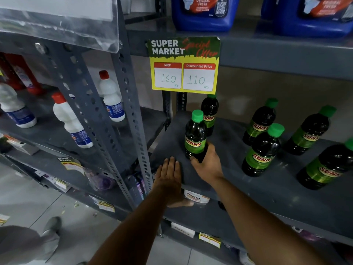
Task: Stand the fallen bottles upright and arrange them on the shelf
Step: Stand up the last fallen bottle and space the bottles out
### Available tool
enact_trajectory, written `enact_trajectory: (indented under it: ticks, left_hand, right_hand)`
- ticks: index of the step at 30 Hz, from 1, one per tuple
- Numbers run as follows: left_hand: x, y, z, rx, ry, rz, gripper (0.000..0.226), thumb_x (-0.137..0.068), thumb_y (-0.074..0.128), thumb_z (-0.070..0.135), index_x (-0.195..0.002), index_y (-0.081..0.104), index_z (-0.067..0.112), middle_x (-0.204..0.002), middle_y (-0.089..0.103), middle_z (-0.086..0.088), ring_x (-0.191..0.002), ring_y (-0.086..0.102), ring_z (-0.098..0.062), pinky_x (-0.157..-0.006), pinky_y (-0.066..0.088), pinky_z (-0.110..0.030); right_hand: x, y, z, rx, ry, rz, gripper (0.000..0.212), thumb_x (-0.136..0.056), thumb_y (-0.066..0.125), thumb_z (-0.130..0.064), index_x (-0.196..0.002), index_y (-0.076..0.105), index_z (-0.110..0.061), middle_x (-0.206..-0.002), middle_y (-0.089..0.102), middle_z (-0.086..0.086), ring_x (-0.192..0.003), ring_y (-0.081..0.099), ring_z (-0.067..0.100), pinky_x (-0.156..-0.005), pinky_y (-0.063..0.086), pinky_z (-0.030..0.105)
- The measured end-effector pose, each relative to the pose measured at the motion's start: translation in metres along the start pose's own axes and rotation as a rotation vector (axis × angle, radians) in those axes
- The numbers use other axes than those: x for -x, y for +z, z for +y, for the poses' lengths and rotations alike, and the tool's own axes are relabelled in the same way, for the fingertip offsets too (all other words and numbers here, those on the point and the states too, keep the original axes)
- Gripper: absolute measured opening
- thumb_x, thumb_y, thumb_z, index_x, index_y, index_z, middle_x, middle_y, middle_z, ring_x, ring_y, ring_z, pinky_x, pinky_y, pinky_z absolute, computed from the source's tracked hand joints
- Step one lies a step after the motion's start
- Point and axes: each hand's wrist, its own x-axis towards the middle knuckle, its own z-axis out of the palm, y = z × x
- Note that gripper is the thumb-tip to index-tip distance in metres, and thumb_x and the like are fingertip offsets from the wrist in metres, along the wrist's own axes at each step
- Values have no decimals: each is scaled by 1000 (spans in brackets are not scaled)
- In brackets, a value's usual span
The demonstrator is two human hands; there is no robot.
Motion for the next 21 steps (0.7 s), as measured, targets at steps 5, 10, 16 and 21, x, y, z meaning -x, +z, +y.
enact_trajectory:
  ticks: [5,10,16,21]
  left_hand:
    - [-1,-1,-11,151,64,211,101,-83,22,78,-150,8,4,-161,4,-19,-149,1,-31,-120,5,-44]
    - [-9,3,-11,178,10,347,70,-97,15,53,-151,13,7,-162,13,-12,-150,6,-24,-120,7,-40]
    - [-17,6,-8,164,-42,348,66,-98,15,47,-151,13,9,-163,12,-9,-150,5,-23,-121,6,-41]
    - [-17,10,-8,130,-52,340,69,-95,9,49,-151,13,9,-163,12,-8,-150,7,-22,-121,8,-40]
  right_hand:
    - [10,-8,7,-44,-5,-8,88,-78,75,-26,-148,24,-11,-141,50,10,-130,46,23,-105,40,35]
    - [13,-6,7,-42,15,-10,89,-77,73,-26,-149,22,-11,-138,51,7,-127,48,19,-100,39,28]
    - [21,-13,5,-93,-9,39,84,-73,69,-14,-146,29,-9,-131,50,7,-121,49,15,-101,41,27]
    - [63,-35,29,-207,36,327,60,-75,75,-1,-125,48,-21,-110,57,10,-93,57,6,-78,47,25]
